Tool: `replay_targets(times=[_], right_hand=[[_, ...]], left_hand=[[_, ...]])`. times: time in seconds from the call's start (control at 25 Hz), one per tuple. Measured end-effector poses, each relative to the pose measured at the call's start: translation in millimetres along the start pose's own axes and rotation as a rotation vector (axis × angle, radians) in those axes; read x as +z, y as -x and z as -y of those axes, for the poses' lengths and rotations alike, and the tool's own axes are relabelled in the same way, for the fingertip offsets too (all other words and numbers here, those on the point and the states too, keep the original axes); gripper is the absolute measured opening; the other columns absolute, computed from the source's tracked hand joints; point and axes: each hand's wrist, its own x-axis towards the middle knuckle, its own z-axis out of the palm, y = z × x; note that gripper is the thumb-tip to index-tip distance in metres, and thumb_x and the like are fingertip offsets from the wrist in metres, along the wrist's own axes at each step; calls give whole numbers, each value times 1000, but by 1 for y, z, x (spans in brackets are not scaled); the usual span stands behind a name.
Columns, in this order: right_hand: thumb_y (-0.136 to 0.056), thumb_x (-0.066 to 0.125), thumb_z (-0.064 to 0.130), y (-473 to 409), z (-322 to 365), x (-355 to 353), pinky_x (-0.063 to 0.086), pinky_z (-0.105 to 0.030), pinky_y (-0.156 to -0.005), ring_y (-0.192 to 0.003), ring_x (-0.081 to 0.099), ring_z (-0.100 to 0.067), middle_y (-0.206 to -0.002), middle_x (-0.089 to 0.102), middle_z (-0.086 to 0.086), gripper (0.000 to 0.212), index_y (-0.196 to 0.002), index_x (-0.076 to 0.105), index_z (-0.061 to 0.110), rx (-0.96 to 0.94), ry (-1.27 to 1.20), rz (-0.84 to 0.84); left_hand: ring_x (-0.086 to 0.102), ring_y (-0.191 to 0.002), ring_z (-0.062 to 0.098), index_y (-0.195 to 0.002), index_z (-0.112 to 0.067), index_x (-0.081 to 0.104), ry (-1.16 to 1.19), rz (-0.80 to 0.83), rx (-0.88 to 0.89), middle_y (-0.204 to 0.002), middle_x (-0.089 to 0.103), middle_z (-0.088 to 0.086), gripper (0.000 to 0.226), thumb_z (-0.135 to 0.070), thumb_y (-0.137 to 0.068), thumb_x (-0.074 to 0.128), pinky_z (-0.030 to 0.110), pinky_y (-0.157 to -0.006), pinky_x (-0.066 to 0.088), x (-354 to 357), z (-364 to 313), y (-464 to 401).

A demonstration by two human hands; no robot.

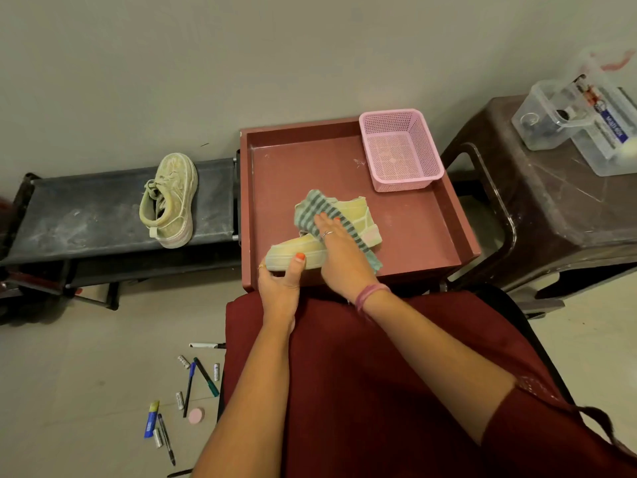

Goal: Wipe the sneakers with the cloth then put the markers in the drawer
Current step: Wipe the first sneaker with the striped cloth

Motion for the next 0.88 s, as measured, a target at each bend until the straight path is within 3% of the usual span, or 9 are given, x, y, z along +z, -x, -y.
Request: replay_targets(times=[0.08, 0.2, 0.32, 0.48, 0.64, 0.72, 0.88], right_hand=[[-80, 37, -19, 20, 12, 4, 5, -25, -118, -147, 1, -14, -159, 11, 3, 83, -151, 14, 16, -137, 2, 9], [-82, 37, -17, 10, -14, -4, 10, -31, -120, -147, 7, -18, -158, 15, -1, 80, -151, 14, 16, -223, 167, -44], [-92, 34, -7, -25, -49, -14, 14, -41, -118, -147, 7, -22, -159, 11, -4, 67, -151, 10, 15, -58, 320, -76], [-85, 34, -17, -28, -29, -5, 6, -36, -120, -147, -5, -24, -160, -2, -6, 77, -151, 3, 11, 124, 130, -35], [-80, 36, -20, 29, 17, 19, -2, -28, -118, -143, -19, -13, -159, -13, 2, 89, -151, -4, 16, -89, -42, -6], [-81, 37, -19, 33, -6, 21, -1, -29, -119, -143, -18, -12, -158, -15, 1, 89, -150, -9, 15, -114, 18, -53], [-83, 36, -17, 11, -59, 11, 14, -43, -118, -146, -13, -27, -157, -17, -11, 85, -148, -13, 6, 97, 226, -41]], left_hand=[[65, -99, 20, -113, -19, 56, -11, 0, -3, -109, 67, 9, 59, -44, -64, 77, 33, -85, 54, -1, 0, -1], [64, -103, 20, -119, -13, 54, 26, -16, -47, -118, 64, 13, 55, -33, -73, 79, 36, -92, 53, 0, 1, 2], [63, -110, 21, -117, -14, 54, 76, -32, -85, -118, 64, 8, 67, -41, -62, 81, 47, -99, 48, 2, -1, 3], [63, -110, 23, -120, -13, 54, 66, -54, -82, -118, 65, 9, 77, -51, -57, 78, 47, -100, 48, 4, -4, 3], [64, -107, 25, -122, -8, 54, 33, -71, -59, -117, 65, 13, 83, -57, -58, 72, 40, -93, 52, 3, -2, 1], [65, -106, 23, -123, -7, 54, 53, -58, -93, -117, 65, 13, 76, -52, -65, 73, 41, -95, 52, 1, -4, 0], [63, -108, 18, -124, -8, 50, 164, -44, -189, -124, 61, 15, 41, -23, -89, 66, 41, -98, 50, 2, -7, 1]])
